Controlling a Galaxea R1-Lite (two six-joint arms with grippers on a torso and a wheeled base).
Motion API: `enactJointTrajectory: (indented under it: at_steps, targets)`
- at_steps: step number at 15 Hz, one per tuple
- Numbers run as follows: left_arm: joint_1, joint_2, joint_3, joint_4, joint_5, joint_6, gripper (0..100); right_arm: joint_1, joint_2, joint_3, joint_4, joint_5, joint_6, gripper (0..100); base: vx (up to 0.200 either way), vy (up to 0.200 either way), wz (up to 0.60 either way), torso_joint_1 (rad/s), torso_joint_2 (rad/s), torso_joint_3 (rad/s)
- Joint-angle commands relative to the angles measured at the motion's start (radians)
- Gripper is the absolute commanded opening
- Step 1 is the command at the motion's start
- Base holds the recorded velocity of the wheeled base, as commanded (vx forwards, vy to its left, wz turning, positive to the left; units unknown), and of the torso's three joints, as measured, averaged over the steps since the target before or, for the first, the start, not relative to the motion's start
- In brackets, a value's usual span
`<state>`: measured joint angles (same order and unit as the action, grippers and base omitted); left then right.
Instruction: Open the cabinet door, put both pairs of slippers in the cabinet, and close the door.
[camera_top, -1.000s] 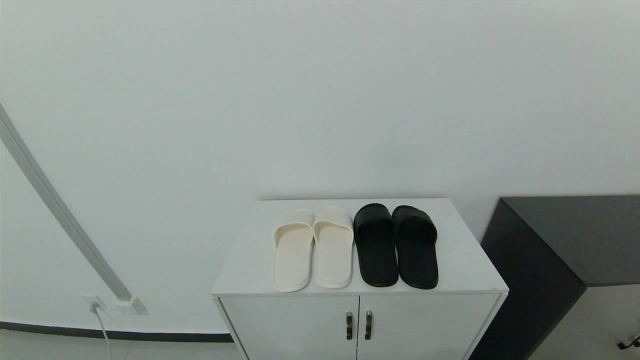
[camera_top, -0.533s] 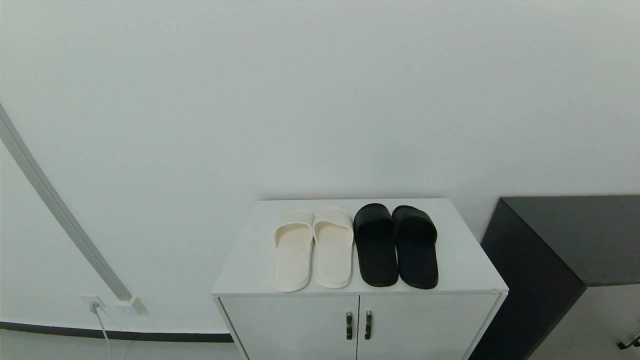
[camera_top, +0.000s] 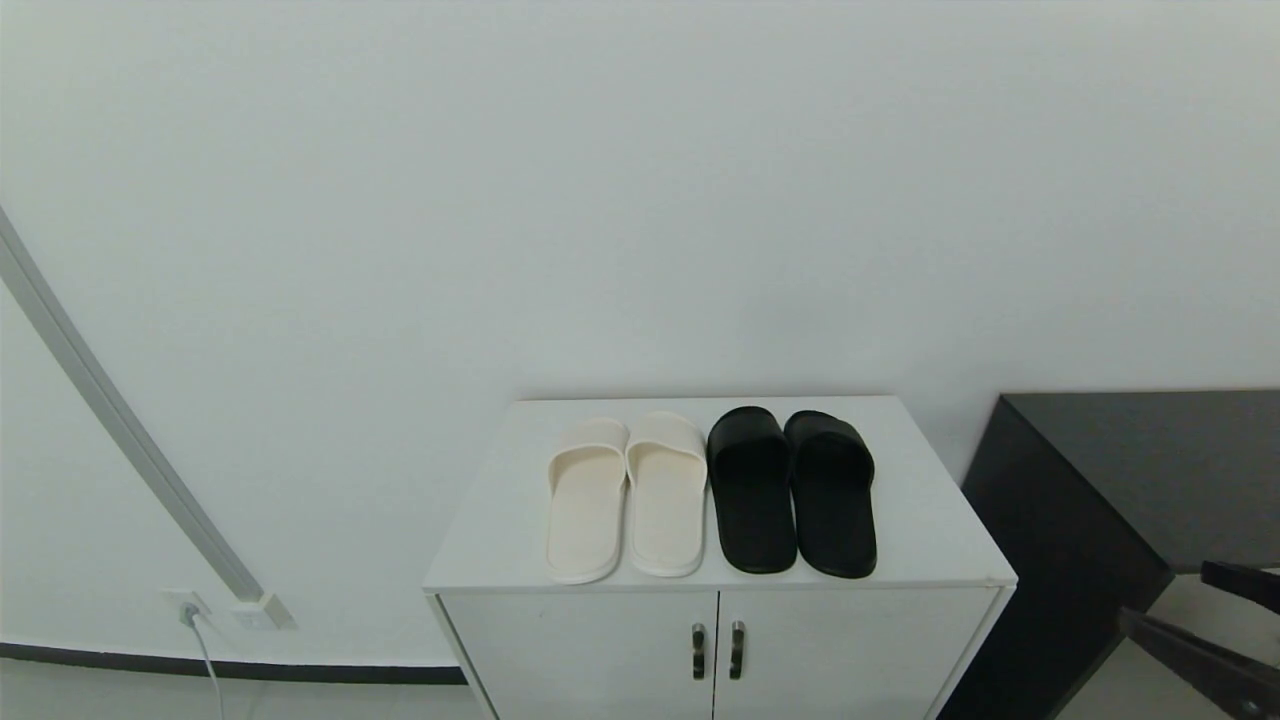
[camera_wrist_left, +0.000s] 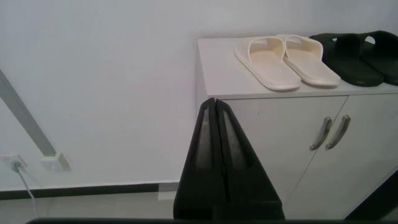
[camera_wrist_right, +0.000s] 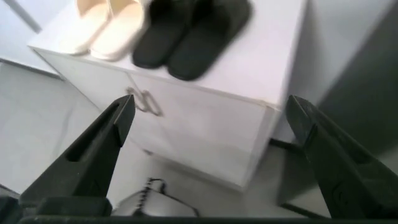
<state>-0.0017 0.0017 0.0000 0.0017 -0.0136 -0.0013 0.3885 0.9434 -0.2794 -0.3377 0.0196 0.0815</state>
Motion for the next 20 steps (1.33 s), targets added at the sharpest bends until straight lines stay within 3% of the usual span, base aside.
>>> enactJointTrajectory:
  at_steps: [1,3,6,14,20]
  targets:
    - [0.000,0.000,0.000,0.000,0.000,0.000,0,0.254,0.279,-0.089,-0.124,-0.196,0.119,100,0.000,0.000,0.00,0.000,0.00,0.000]
    - [0.000,0.000,0.000,0.000,0.000,0.001,0,0.340,0.397,-0.179,-0.139,-0.290,0.190,100,0.000,0.000,0.00,0.000,0.00,0.000]
    - [0.000,0.000,0.000,0.000,0.000,0.001,0,0.388,0.572,-0.294,-0.179,-0.372,0.228,100,0.000,0.000,0.00,0.000,0.00,0.000]
    - [0.000,0.000,0.000,0.000,0.000,0.000,0,0.388,1.020,-0.547,-0.388,-0.659,0.231,100,0.000,0.000,0.00,0.000,0.00,0.000]
    - [0.000,0.000,0.000,0.000,0.000,0.001,0,0.316,1.200,-0.718,-0.389,-0.668,0.231,100,0.000,0.000,0.00,0.000,0.00,0.000]
